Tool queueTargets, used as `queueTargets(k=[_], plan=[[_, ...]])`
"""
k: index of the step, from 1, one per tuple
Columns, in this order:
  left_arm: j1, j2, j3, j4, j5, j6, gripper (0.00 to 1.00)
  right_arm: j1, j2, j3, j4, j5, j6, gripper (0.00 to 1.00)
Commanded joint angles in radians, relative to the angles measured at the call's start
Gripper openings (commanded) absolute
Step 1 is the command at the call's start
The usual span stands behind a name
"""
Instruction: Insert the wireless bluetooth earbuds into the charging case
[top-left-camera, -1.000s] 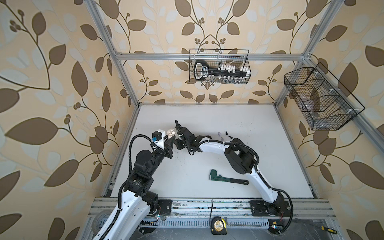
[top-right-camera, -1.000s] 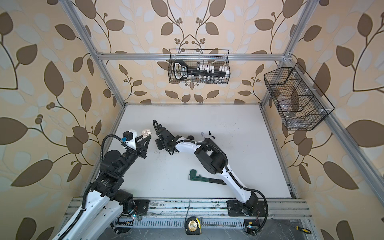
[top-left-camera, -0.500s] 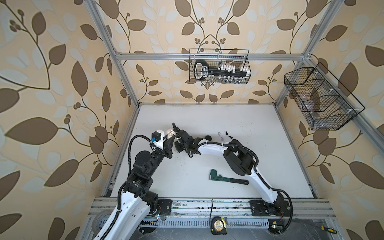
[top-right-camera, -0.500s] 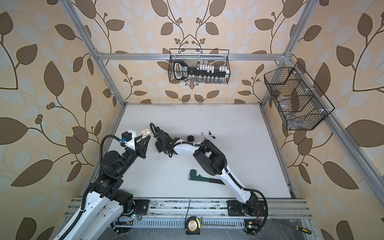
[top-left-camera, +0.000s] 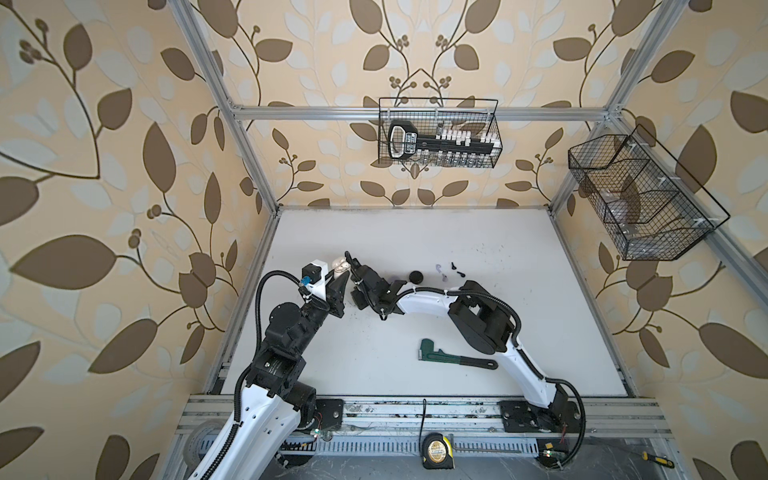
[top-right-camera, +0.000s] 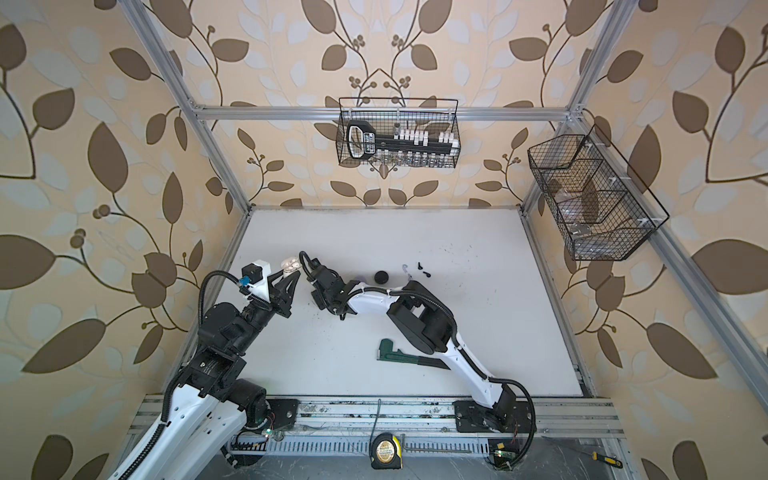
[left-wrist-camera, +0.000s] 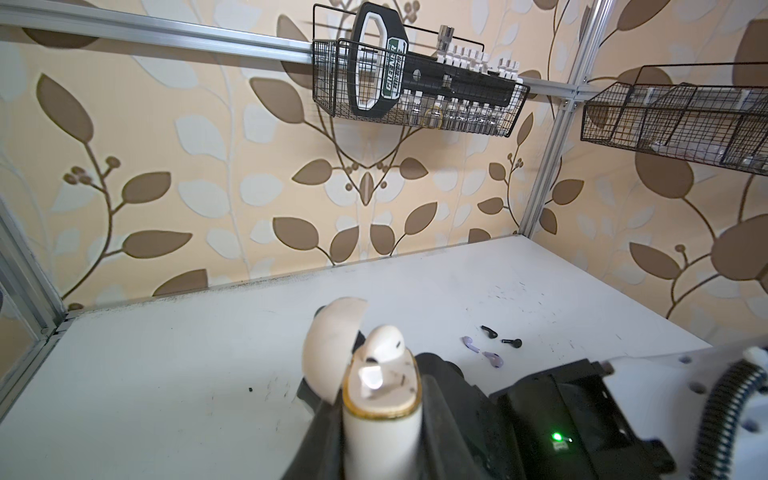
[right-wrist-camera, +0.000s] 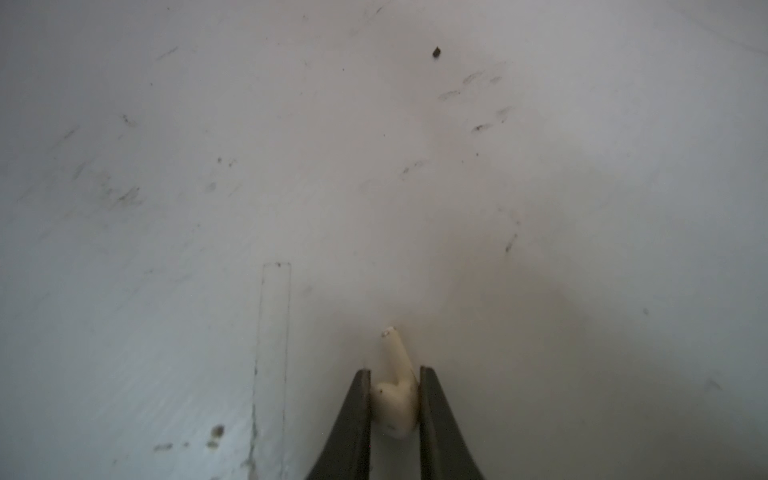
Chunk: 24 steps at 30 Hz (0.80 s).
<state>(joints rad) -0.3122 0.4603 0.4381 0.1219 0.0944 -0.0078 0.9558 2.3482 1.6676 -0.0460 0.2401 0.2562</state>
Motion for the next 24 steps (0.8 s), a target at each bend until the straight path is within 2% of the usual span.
queueTargets(k=[1,7,12,17,20,24], plan=[[0.013,-0.017,0.006,0.022,-0.011,0.012,0.00,0.015,-0.109,-0.176,0.037,-0.015,-0.043,0.17],[0.013,0.002,0.004,0.034,0.002,0.013,0.00,0.051,-0.332,-0.547,0.227,-0.058,-0.087,0.15],[0.013,0.027,0.007,0.047,0.029,0.011,0.00,0.073,-0.442,-0.766,0.346,-0.096,-0.117,0.14],[0.013,0.037,0.008,0.054,0.048,0.012,0.00,0.079,-0.495,-0.846,0.350,-0.082,-0.140,0.15],[0.013,0.038,0.008,0.058,0.052,0.011,0.00,0.078,-0.519,-0.879,0.360,-0.055,-0.155,0.28],[0.013,0.045,0.007,0.061,0.061,0.009,0.00,0.077,-0.512,-0.875,0.342,-0.033,-0.164,0.35]])
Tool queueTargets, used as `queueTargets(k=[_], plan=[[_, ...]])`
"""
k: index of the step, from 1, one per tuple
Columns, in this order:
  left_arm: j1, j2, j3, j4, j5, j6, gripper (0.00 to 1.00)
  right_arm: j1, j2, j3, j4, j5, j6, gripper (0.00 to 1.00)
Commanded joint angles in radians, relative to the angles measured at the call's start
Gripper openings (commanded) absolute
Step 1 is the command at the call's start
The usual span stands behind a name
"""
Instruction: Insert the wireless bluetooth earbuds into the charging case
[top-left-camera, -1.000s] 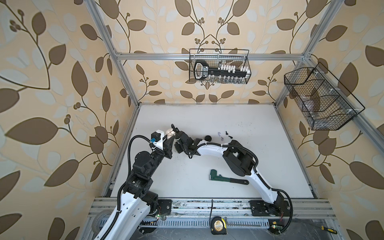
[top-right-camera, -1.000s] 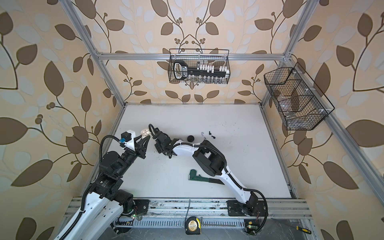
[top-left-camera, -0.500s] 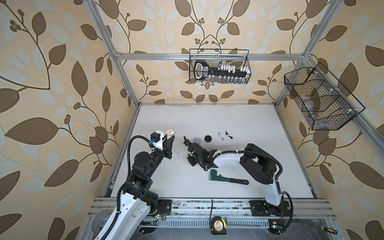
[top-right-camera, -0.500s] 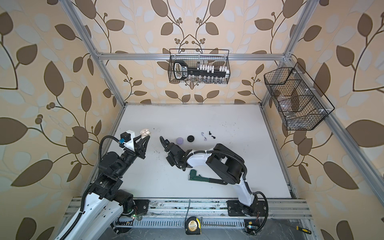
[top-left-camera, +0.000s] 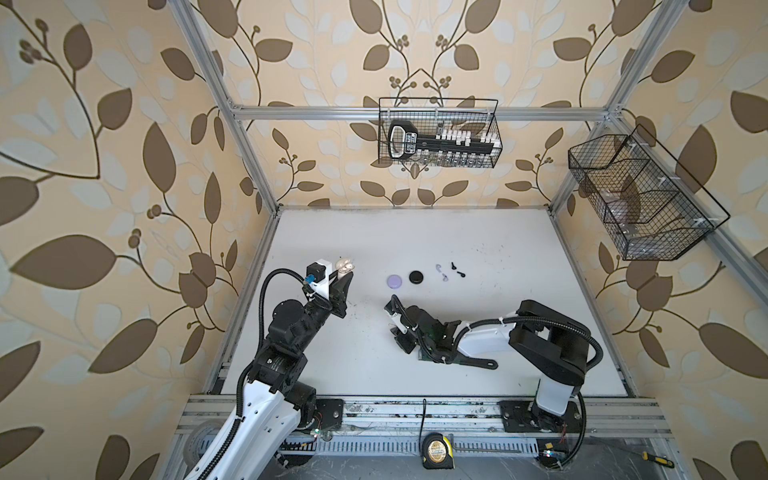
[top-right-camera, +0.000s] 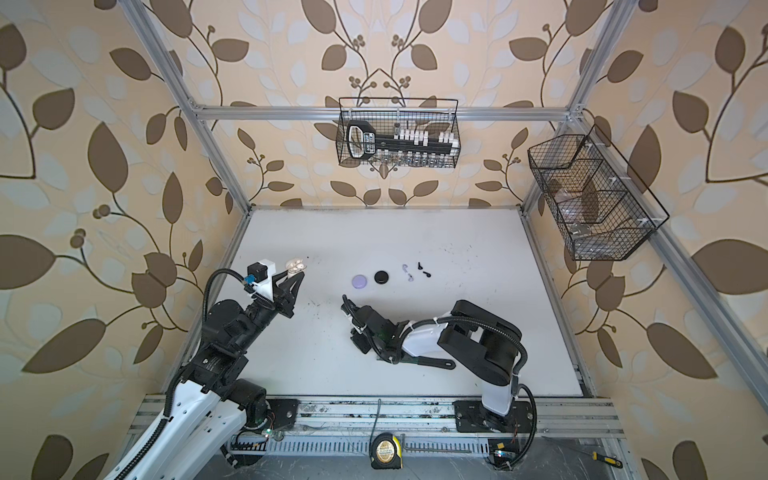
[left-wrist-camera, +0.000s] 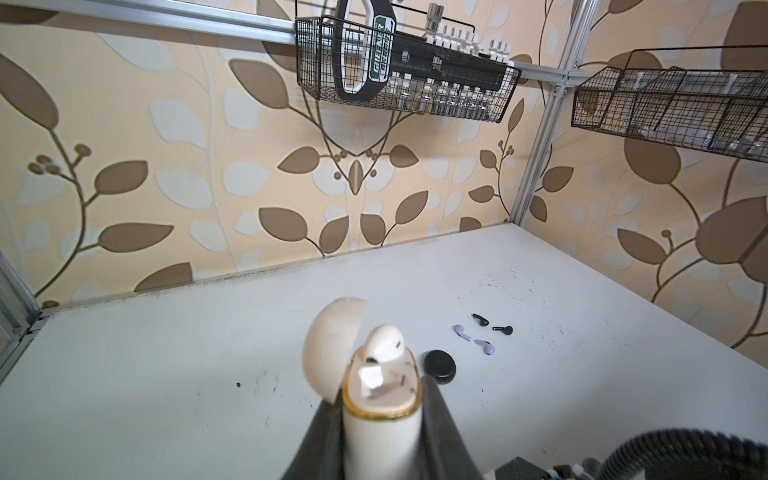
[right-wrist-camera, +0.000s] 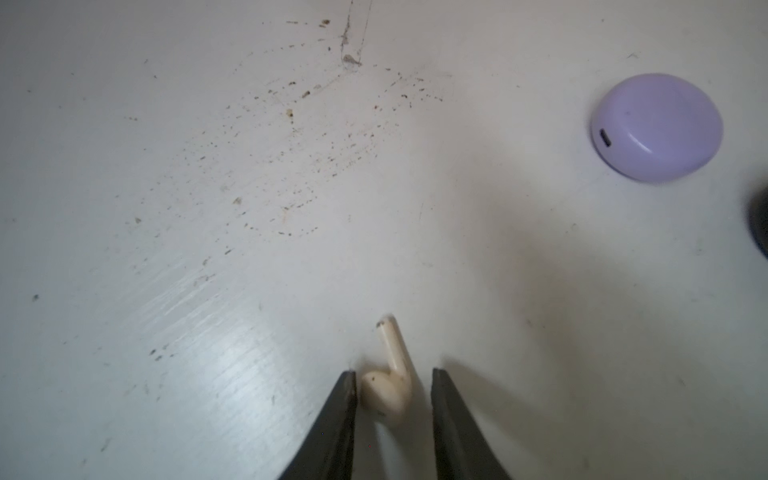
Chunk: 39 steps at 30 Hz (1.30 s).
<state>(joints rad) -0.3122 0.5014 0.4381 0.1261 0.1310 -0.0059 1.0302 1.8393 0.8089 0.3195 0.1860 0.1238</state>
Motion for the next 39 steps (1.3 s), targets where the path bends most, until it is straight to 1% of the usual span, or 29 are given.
queueTargets(k=[1,7,14,20,23,26,29,31,33,35,36,37,39], plan=[[0.013,0.003,0.008,0.056,0.024,0.007,0.00,0.002,-0.004,-0.015,-0.026,0.023,-0.034,0.35],[0.013,-0.010,0.005,0.052,0.022,0.006,0.00,0.001,-0.025,-0.042,-0.032,0.066,-0.038,0.36],[0.012,-0.027,0.002,0.046,0.018,0.006,0.00,-0.030,-0.041,-0.068,-0.027,0.097,-0.029,0.36],[0.013,-0.026,0.002,0.047,0.021,0.007,0.00,-0.087,-0.043,-0.091,-0.011,0.104,0.000,0.35],[0.013,-0.026,0.001,0.050,0.020,0.006,0.00,-0.113,-0.042,-0.089,-0.008,0.083,0.018,0.35],[0.013,-0.026,0.001,0.048,0.019,0.009,0.00,-0.116,-0.038,-0.080,-0.006,0.069,0.026,0.34],[0.013,-0.028,0.002,0.047,0.020,0.008,0.00,-0.118,-0.058,-0.069,-0.024,0.088,0.052,0.35],[0.012,-0.029,0.000,0.048,0.023,0.009,0.00,-0.121,-0.083,-0.056,-0.052,0.107,0.084,0.36],[0.013,-0.026,-0.004,0.058,0.026,0.014,0.00,-0.118,-0.117,-0.024,-0.120,0.143,0.143,0.36],[0.013,-0.023,0.005,0.050,0.039,0.030,0.00,-0.110,-0.159,0.028,-0.240,0.211,0.248,0.38],[0.013,-0.023,0.009,0.041,0.047,0.038,0.00,-0.109,-0.173,0.047,-0.286,0.225,0.295,0.38],[0.013,-0.024,0.011,0.034,0.054,0.044,0.00,-0.108,-0.188,0.061,-0.326,0.229,0.339,0.38],[0.013,-0.029,0.008,0.032,0.060,0.048,0.00,-0.109,-0.213,0.072,-0.359,0.218,0.384,0.38]])
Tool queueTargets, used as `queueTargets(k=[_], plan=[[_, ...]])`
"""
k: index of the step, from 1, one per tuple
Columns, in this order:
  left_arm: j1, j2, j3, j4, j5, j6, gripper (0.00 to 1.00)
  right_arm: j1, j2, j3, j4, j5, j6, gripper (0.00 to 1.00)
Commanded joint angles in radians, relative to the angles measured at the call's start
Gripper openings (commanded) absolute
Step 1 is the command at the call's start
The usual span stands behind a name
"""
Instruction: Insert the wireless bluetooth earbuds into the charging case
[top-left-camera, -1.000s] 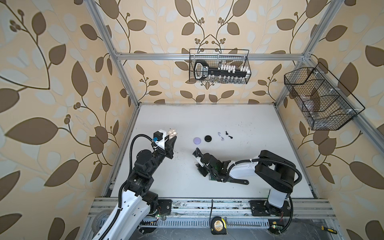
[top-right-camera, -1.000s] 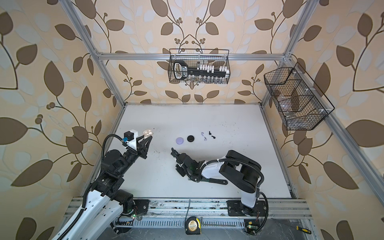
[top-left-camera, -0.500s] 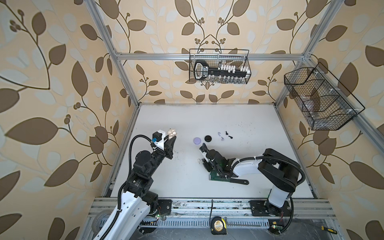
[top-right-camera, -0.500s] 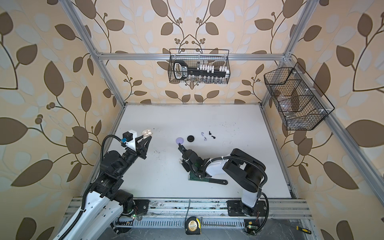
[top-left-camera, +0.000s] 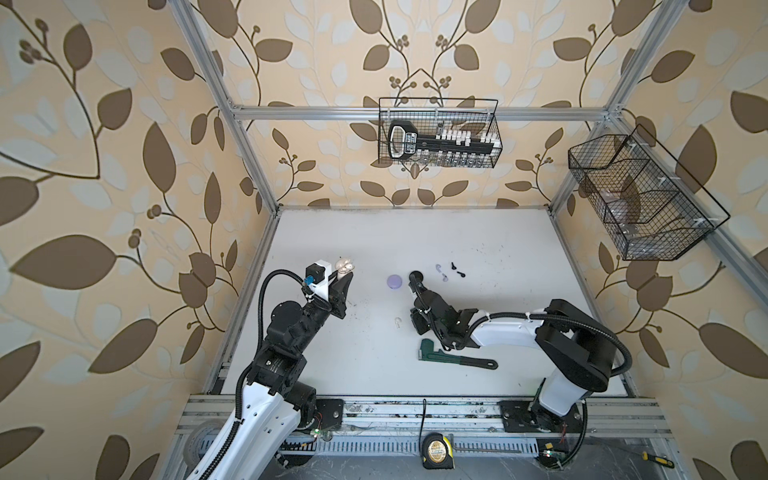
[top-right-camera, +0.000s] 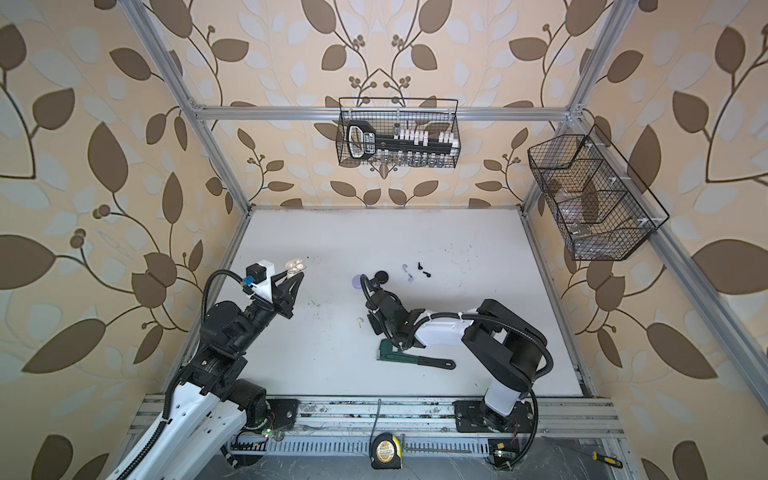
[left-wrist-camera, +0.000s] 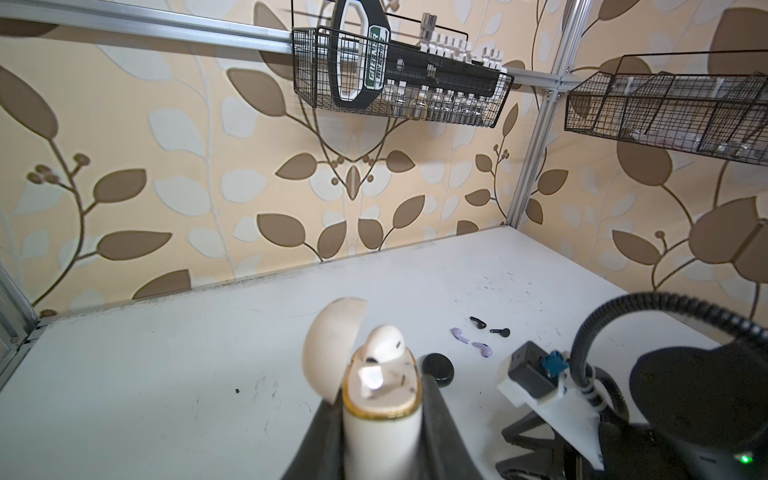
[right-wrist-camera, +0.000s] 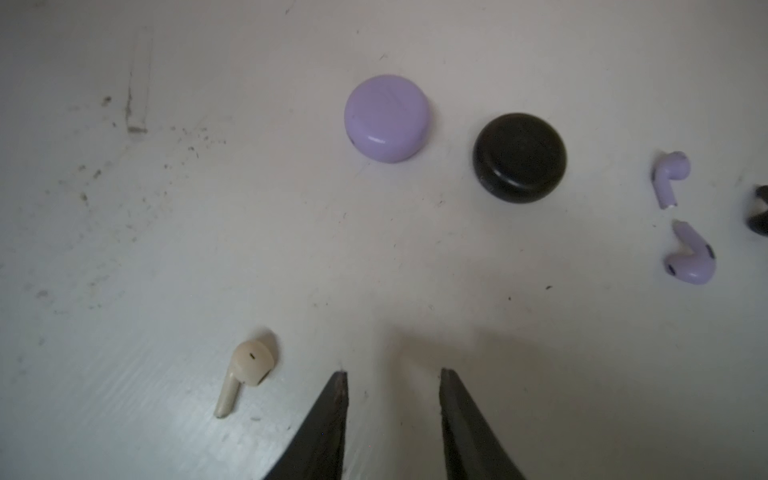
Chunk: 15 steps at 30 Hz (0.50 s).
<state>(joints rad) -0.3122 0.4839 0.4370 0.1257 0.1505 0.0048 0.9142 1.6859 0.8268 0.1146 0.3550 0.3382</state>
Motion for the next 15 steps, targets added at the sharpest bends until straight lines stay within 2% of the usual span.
queueTargets(k=[1,3,4,5,9,11,15], plan=[[0.013,-0.014,0.007,0.032,0.046,0.042,0.00,0.010,-0.086,0.052,-0.163,0.034,0.209,0.39],[0.013,-0.023,0.009,0.018,0.061,0.050,0.00,0.036,-0.155,0.035,-0.178,0.045,0.302,0.45],[0.013,-0.032,0.023,-0.006,0.081,0.065,0.00,0.093,-0.222,0.060,-0.249,0.111,0.378,0.58],[0.013,-0.034,0.026,-0.008,0.086,0.066,0.00,0.124,-0.239,0.094,-0.306,0.126,0.396,0.60],[0.013,-0.042,0.069,-0.103,0.132,0.027,0.00,0.157,-0.258,0.240,-0.480,0.032,0.388,0.63],[0.012,-0.069,0.074,-0.172,0.151,-0.008,0.00,0.152,-0.245,0.313,-0.576,-0.012,0.367,0.57],[0.012,-0.158,0.005,-0.183,0.046,-0.136,0.00,0.196,-0.199,0.377,-0.712,0.128,0.384,0.61]])
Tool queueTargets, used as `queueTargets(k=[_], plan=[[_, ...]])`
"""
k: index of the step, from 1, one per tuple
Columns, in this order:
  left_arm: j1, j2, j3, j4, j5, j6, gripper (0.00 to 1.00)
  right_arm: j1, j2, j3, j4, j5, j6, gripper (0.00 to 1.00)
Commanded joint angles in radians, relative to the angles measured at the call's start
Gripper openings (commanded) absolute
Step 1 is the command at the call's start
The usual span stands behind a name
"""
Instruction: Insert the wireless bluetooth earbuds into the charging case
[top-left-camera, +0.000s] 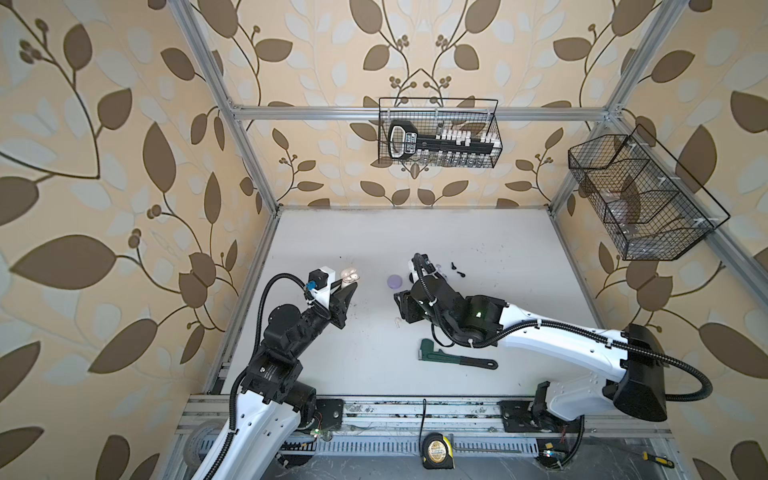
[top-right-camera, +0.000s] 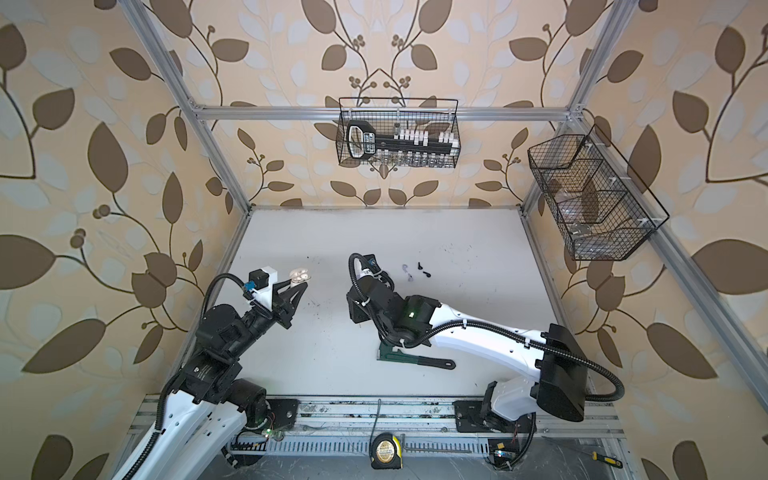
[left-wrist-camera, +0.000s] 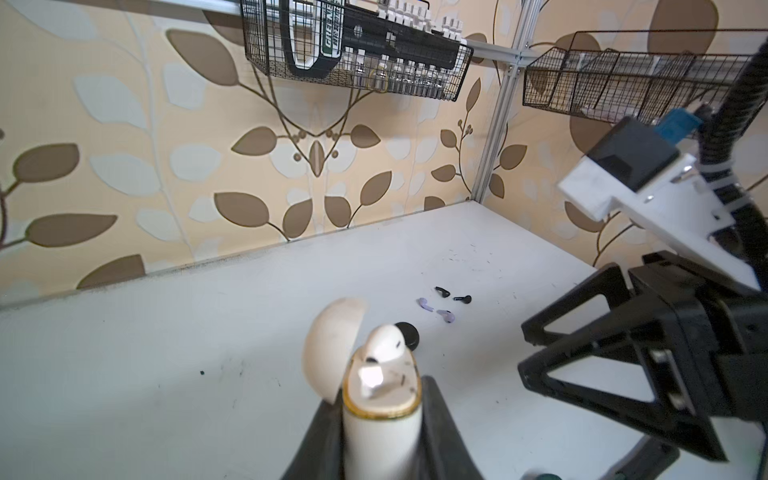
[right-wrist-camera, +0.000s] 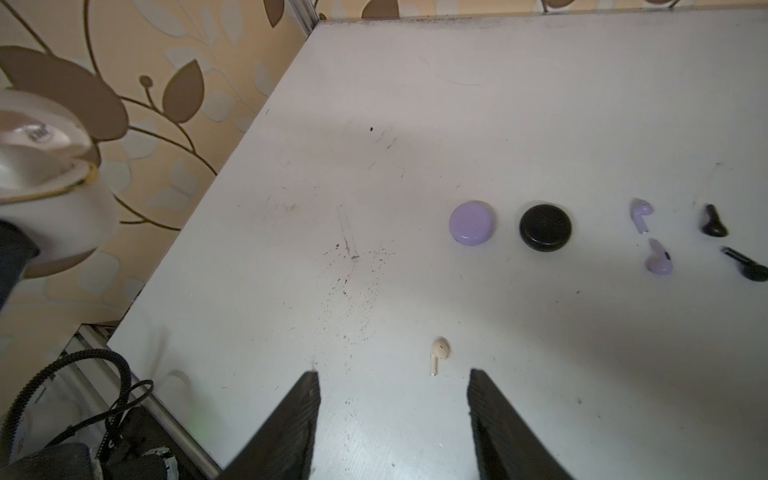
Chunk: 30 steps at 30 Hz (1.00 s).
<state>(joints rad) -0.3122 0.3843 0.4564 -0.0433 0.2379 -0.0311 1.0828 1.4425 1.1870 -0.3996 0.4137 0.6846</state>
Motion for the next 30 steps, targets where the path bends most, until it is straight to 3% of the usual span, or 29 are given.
queueTargets(k=[1,4,8,14,18,21,25,30], plan=[[0.012,-0.083,-0.028,-0.014,-0.054,-0.122,0.00,0.031,0.062,0.016,-0.198,0.067,0.038,0.61],[0.013,-0.130,-0.038,-0.013,-0.096,-0.186,0.00,0.028,0.118,0.025,-0.182,0.006,0.018,0.59],[0.012,-0.148,0.002,-0.056,-0.181,-0.295,0.00,0.006,0.186,0.116,-0.270,0.015,-0.036,0.59],[0.013,-0.164,0.035,-0.118,-0.172,-0.268,0.00,-0.059,0.319,0.138,-0.236,-0.131,-0.111,0.52],[0.012,-0.200,0.018,-0.108,-0.174,-0.265,0.00,-0.073,0.395,0.164,-0.216,-0.138,-0.146,0.53],[0.013,-0.201,0.016,-0.102,-0.171,-0.263,0.00,-0.103,0.445,0.185,-0.193,-0.217,-0.161,0.51],[0.012,-0.177,0.030,-0.111,-0.193,-0.260,0.00,-0.107,0.467,0.205,-0.190,-0.169,-0.201,0.54],[0.012,-0.154,0.024,-0.100,-0.186,-0.263,0.00,-0.128,0.492,0.195,-0.162,-0.208,-0.206,0.55]])
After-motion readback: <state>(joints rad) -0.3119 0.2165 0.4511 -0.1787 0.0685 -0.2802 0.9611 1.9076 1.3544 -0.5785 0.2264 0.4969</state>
